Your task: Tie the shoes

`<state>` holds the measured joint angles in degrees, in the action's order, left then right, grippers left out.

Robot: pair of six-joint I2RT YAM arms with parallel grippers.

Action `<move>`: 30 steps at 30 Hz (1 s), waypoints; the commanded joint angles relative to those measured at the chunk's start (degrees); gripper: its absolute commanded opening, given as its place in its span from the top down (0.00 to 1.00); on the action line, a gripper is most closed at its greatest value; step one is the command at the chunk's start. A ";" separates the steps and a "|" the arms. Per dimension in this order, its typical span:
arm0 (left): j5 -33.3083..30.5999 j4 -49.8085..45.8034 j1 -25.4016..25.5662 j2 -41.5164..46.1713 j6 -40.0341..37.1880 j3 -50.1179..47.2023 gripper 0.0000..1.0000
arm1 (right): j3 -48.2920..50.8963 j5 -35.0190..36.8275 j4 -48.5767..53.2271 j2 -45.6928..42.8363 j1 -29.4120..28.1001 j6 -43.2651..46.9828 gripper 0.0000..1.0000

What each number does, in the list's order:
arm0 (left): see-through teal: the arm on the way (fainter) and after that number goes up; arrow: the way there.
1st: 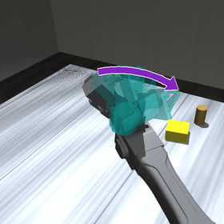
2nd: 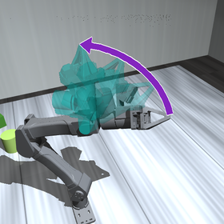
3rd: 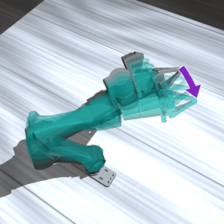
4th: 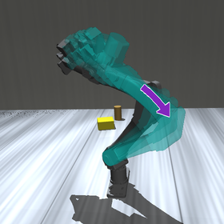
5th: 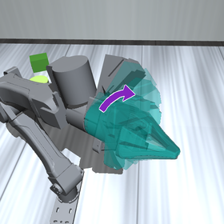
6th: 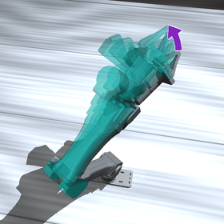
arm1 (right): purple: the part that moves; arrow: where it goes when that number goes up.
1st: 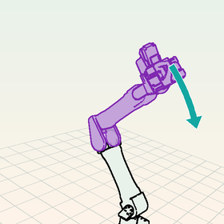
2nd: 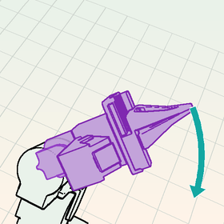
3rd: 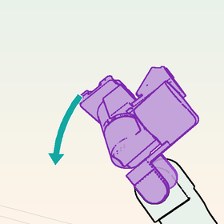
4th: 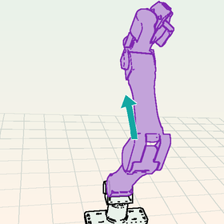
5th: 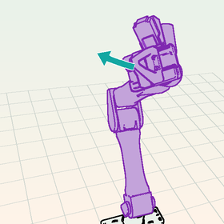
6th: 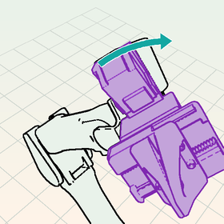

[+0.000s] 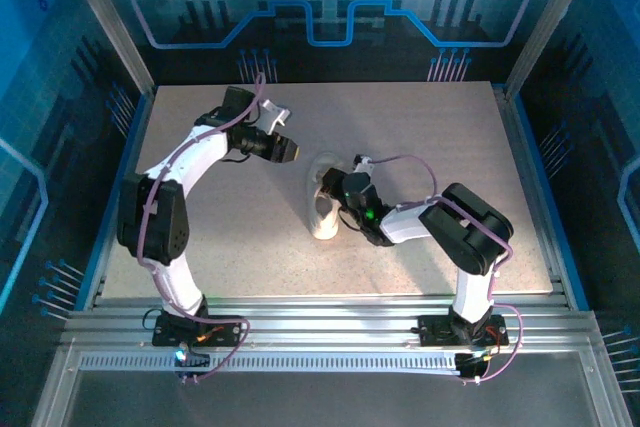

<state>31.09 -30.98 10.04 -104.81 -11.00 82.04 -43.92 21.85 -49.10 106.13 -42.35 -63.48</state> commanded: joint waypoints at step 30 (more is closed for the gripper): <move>15.12 4.19 3.38 -11.17 21.56 -2.37 0.54 | -2.09 -2.33 1.99 2.14 0.87 -1.38 1.00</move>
<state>43.99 -27.31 12.56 -114.41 9.17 78.65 -44.71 19.22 -47.37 107.28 -41.87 -64.34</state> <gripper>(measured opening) 0.458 0.036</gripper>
